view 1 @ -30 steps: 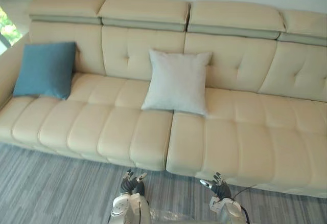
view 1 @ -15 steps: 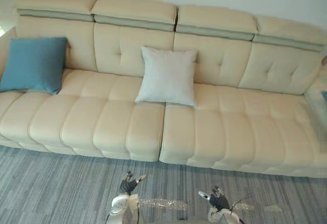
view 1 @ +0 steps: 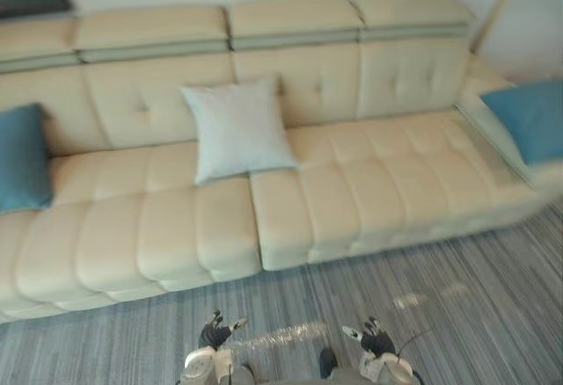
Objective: Pick up cushions and gather them together orderly.
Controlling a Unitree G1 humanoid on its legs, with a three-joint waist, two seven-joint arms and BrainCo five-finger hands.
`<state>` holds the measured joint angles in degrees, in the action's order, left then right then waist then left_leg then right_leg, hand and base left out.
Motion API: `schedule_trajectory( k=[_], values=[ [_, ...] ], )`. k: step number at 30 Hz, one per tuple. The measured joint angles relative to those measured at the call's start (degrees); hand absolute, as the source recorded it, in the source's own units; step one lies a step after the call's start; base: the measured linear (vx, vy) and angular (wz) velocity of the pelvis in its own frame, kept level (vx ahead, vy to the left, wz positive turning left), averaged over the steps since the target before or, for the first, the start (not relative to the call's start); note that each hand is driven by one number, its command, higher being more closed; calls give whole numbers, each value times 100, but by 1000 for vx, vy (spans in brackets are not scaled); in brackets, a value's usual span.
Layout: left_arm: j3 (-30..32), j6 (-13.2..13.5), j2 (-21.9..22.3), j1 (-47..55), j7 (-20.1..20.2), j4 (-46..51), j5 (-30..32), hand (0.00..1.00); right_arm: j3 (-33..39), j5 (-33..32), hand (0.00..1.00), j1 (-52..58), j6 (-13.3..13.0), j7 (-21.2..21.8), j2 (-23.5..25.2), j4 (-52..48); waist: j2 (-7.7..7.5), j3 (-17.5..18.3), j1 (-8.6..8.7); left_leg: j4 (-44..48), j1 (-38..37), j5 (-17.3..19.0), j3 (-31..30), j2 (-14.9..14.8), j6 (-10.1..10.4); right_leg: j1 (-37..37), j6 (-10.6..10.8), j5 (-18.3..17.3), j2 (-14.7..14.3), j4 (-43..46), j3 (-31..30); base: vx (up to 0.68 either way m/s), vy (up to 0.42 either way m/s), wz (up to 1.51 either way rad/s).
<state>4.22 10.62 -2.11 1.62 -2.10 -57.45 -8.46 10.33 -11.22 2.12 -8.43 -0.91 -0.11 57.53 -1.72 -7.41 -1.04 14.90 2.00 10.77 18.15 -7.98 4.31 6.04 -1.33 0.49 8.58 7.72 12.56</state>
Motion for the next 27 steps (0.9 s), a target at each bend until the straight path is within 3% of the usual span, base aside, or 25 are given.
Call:
schedule_trajectory(
  k=[1,4,5,6,7,8,9,12,13,14,15,16,17,18,19,22,23,24,25,27],
  values=[
    [11,-21,-23,-42,3,-18,37,0,-55,1,0,-12,-10,5,-90,12,13,-22,12,136,6,21,-186,-69,-35,10,119,283,-119,3,73,53,-30,-77],
    [8,-19,-30,-77,4,-21,52,0,-208,2,0,-75,-6,21,-266,91,98,9,19,39,-46,70,-176,-222,-125,9,130,653,-302,-405,-46,-35,-67,-85],
    [-6,-14,-59,-140,3,-31,54,0,-204,6,0,-179,1,24,-293,105,184,-16,8,-105,-41,37,120,-353,-15,62,-115,345,-204,-298,377,-19,-53,-76],
    [-19,-14,-108,-208,-6,-27,52,0,-206,8,0,-232,7,25,-313,169,102,32,11,-186,-73,-43,259,-387,106,122,-99,-109,55,225,1125,21,-68,-87],
    [-94,-11,-163,-198,-8,-5,49,0,-230,9,0,-261,18,25,-330,237,118,25,-51,-236,-198,-96,453,-463,187,-38,52,-327,248,404,1845,39,-70,-94],
    [-105,-2,-225,-158,-8,5,47,0,-318,9,0,-247,16,30,-311,232,62,54,-100,-236,-309,-115,646,-536,231,-260,330,-237,282,160,2141,69,-176,-116],
    [-105,-10,-276,-113,-8,-31,47,0,-409,6,0,-251,8,36,-300,200,77,60,-121,-102,-334,-125,679,-791,259,-476,392,-33,-128,-360,1914,24,-222,-94],
    [-164,-14,-255,-42,-11,-70,37,0,-393,-5,0,-233,-11,38,-300,196,141,4,-118,731,-199,-126,687,-1328,231,-635,111,-99,-611,-619,1630,-26,-291,-73],
    [-194,-16,-208,6,-9,-76,39,0,-366,-19,0,-166,-22,29,-332,191,212,-79,-106,1775,87,-161,349,-1701,-378,-747,-13,-251,-881,-619,1425,-62,-303,-71],
    [-154,-8,-183,27,-4,-43,32,0,-372,-27,0,-120,-29,22,-350,188,225,-105,-113,2234,286,-283,40,-1750,-689,-811,-78,-293,-969,-628,1317,-39,-310,-96],
    [-194,23,-204,32,-4,-16,21,0,-386,-77,0,-85,-30,1,-370,199,207,-150,-226,2854,644,-38,-794,-1496,-572,-890,-212,-394,-1033,-612,1020,40,-141,-121],
    [-210,27,-146,50,-5,97,-69,0,-348,-123,0,-91,-18,-35,-467,217,235,-219,-239,3053,868,363,-1412,-809,-260,-896,-274,-428,-1027,-585,561,82,-91,-130],
    [-224,29,-129,75,-15,148,-74,0,-331,-125,0,-98,-19,-36,-507,214,257,-246,-239,3020,931,465,-1524,-571,-236,-901,-305,-443,-1030,-593,439,99,-45,-136],
    [-316,33,-103,113,-13,234,-84,0,-274,-126,0,-98,-19,-43,-579,212,320,-301,-249,2787,1070,564,-1707,-142,-227,-903,-354,-434,-1047,-599,188,91,-24,-139],
    [-371,36,-83,121,-13,304,-170,0,-221,-127,0,-82,-11,-51,-624,214,413,-341,-284,2139,1169,538,-1760,230,-225,-904,-403,-394,-1098,-607,-9,94,-15,-139],
    [-341,32,-7,130,-14,334,-293,0,-138,-128,0,-72,-7,-108,-626,205,575,-352,-357,663,1442,217,-2090,696,-261,-918,-492,-363,-1369,-717,-546,146,22,-128],
    [-302,34,11,131,-11,358,-313,0,-81,-130,0,-30,-7,-144,-535,206,551,-327,-568,279,1399,-291,-2246,766,-138,-923,-544,-331,-1486,-799,-877,172,41,-161],
    [-285,35,2,163,-7,357,-338,0,-78,-130,0,-5,-7,-145,-483,201,535,-272,-687,232,1329,-461,-2260,781,-134,-945,-542,-328,-1538,-831,-1090,234,46,-160],
    [-213,29,1,216,-1,330,-382,0,-110,-128,0,-2,-5,-137,-397,193,499,-235,-711,266,1303,-593,-2413,861,-269,-1039,-486,-370,-1562,-855,-1308,285,33,-111],
    [-121,17,-28,252,2,357,-418,0,-101,-126,0,82,4,-151,-247,143,350,-165,-684,479,1264,-432,-2334,850,-461,-960,-412,-720,-1537,-542,-1519,321,19,-67]
  ],
)
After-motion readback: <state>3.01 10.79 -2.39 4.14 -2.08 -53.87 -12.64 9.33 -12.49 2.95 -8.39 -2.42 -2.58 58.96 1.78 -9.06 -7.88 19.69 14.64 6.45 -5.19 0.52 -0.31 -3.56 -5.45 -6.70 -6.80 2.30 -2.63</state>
